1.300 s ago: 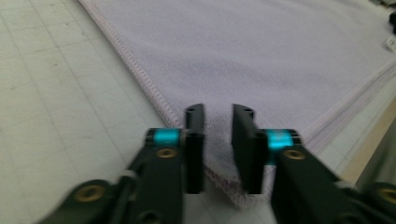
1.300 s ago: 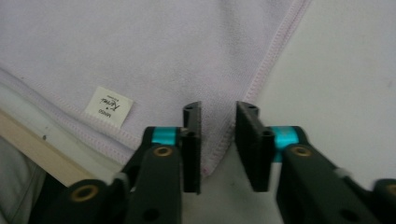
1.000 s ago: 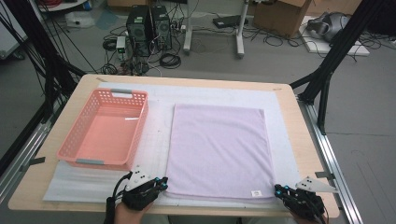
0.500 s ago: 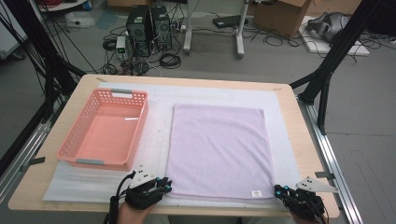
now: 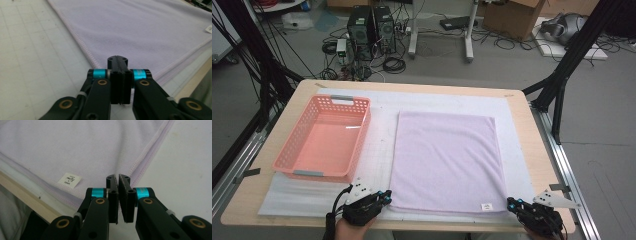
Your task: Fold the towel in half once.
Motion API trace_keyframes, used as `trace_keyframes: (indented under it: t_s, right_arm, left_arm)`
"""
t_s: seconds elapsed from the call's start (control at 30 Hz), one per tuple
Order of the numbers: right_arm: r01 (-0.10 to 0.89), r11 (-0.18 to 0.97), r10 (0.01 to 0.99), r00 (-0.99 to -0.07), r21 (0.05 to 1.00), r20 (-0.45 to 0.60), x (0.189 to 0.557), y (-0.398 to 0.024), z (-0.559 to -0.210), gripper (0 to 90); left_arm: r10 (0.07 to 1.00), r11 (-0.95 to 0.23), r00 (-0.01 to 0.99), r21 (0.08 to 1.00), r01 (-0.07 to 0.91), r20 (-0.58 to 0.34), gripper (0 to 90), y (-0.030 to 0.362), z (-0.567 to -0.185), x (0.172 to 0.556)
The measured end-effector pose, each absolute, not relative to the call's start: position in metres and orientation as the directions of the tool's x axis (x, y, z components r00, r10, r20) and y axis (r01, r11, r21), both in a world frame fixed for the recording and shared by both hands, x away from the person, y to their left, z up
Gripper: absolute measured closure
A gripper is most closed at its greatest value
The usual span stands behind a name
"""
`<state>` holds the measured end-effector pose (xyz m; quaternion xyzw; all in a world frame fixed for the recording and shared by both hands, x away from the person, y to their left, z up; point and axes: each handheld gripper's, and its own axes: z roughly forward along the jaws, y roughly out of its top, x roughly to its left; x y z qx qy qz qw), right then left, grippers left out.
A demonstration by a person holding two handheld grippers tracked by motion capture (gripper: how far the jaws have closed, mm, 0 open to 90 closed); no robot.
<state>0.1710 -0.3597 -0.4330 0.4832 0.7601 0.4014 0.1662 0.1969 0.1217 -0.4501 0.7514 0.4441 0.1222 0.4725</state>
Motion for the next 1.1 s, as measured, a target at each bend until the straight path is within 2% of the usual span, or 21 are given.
trace_keyframes:
  t_s: [0.03, 0.1, 0.27, 0.33, 0.53, 0.9, 1.03, 1.1]
  right_arm:
    - [0.601, 0.218, 0.868, -0.480, 0.769, 0.129, 0.1718, -0.3596, -0.4343, 86.0]
    - [0.607, 0.223, 0.867, -0.482, 0.762, 0.130, 0.1726, -0.3589, -0.4360, 86.0]
    - [0.609, 0.216, 0.867, -0.479, 0.763, 0.137, 0.1726, -0.3597, -0.4356, 85.9]
    - [0.610, 0.217, 0.867, -0.479, 0.762, 0.138, 0.1727, -0.3599, -0.4361, 85.8]
    - [0.609, 0.216, 0.867, -0.480, 0.763, 0.137, 0.1722, -0.3602, -0.4354, 85.8]
    - [0.611, 0.218, 0.867, -0.480, 0.761, 0.136, 0.1727, -0.3597, -0.4359, 85.9]
    - [0.614, 0.217, 0.867, -0.479, 0.759, 0.140, 0.1726, -0.3594, -0.4359, 85.8]
    - [0.609, 0.219, 0.866, -0.481, 0.763, 0.135, 0.1730, -0.3597, -0.4360, 85.8]
  left_arm:
    - [0.785, -0.161, 0.571, 0.811, 0.563, -0.240, 66.9, 0.1213, -0.4516, 0.1980]
    - [0.785, -0.172, 0.573, 0.805, 0.568, -0.237, 66.4, 0.1186, -0.4538, 0.1985]
    - [0.783, -0.201, 0.588, 0.810, 0.551, -0.205, 84.6, 0.1150, -0.4532, 0.1963]
    - [0.782, -0.208, 0.592, 0.816, 0.539, -0.192, 86.0, 0.1147, -0.4513, 0.1953]
    - [0.772, -0.196, 0.608, 0.839, 0.508, -0.188, 85.8, 0.1175, -0.4476, 0.1931]
    - [0.770, -0.206, 0.610, 0.833, 0.514, -0.185, 83.2, 0.1165, -0.4490, 0.1936]
    - [0.771, -0.212, 0.612, 0.836, 0.505, -0.174, 85.3, 0.1147, -0.4488, 0.1930]
    - [0.770, -0.206, 0.612, 0.839, 0.504, -0.178, 82.4, 0.1154, -0.4480, 0.1931]
